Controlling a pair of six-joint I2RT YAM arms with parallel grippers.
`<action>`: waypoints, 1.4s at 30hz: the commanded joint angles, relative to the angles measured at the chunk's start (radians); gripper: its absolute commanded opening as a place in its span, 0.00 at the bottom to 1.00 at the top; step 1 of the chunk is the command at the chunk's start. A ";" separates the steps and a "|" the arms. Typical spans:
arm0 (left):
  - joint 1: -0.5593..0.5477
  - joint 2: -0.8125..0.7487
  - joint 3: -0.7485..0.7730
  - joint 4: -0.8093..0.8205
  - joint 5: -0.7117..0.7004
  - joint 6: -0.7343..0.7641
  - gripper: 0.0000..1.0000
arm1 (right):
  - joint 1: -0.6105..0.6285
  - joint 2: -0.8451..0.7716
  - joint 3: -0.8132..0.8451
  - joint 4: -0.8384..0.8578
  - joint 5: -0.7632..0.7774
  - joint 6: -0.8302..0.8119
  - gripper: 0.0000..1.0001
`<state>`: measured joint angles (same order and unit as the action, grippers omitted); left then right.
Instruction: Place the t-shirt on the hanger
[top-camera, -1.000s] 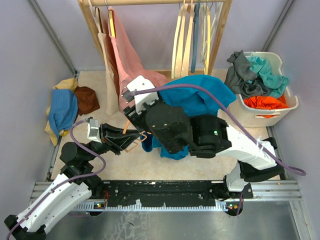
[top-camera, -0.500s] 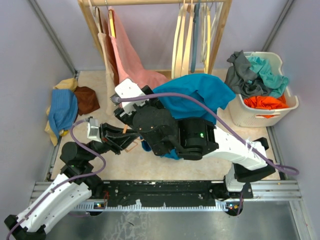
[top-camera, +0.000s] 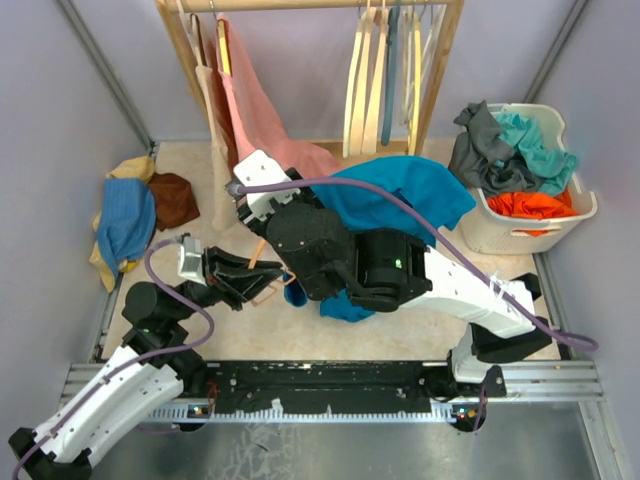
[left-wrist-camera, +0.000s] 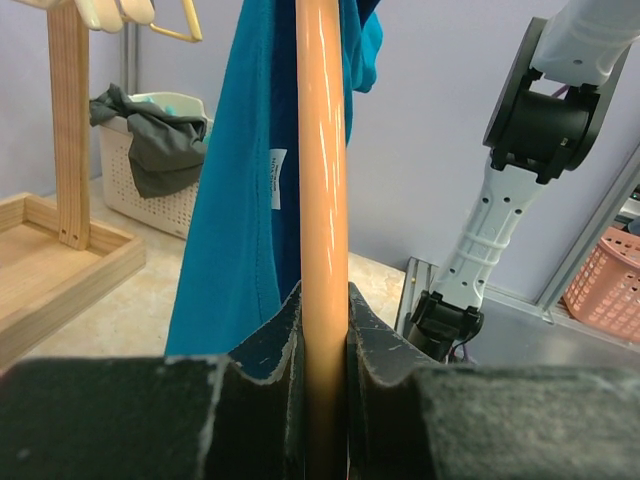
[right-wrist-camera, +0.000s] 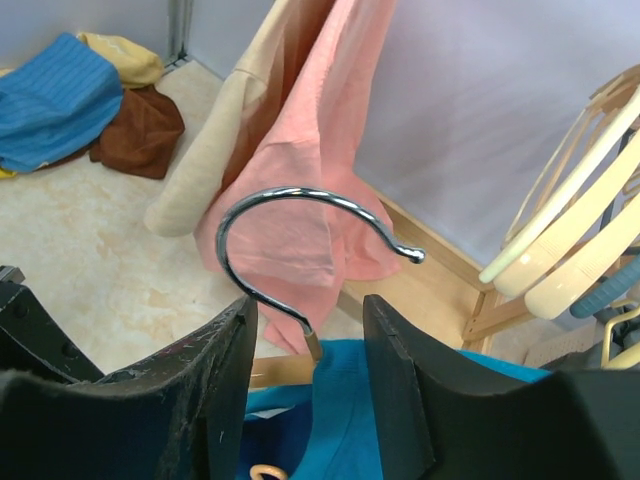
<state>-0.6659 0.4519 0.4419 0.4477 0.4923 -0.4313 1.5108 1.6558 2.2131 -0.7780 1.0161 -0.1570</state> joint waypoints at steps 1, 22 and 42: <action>-0.001 -0.015 0.039 0.114 0.010 -0.008 0.00 | -0.009 -0.035 -0.016 -0.041 -0.016 0.035 0.45; -0.001 0.048 0.060 0.156 -0.016 -0.025 0.02 | 0.022 -0.034 -0.037 -0.083 -0.065 0.131 0.00; -0.002 0.122 0.119 0.142 0.058 -0.065 0.45 | -0.014 -0.314 -0.431 0.013 0.019 0.214 0.00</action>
<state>-0.6693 0.5629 0.5171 0.5564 0.5205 -0.4759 1.5105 1.4342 1.8137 -0.8436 1.0130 0.0334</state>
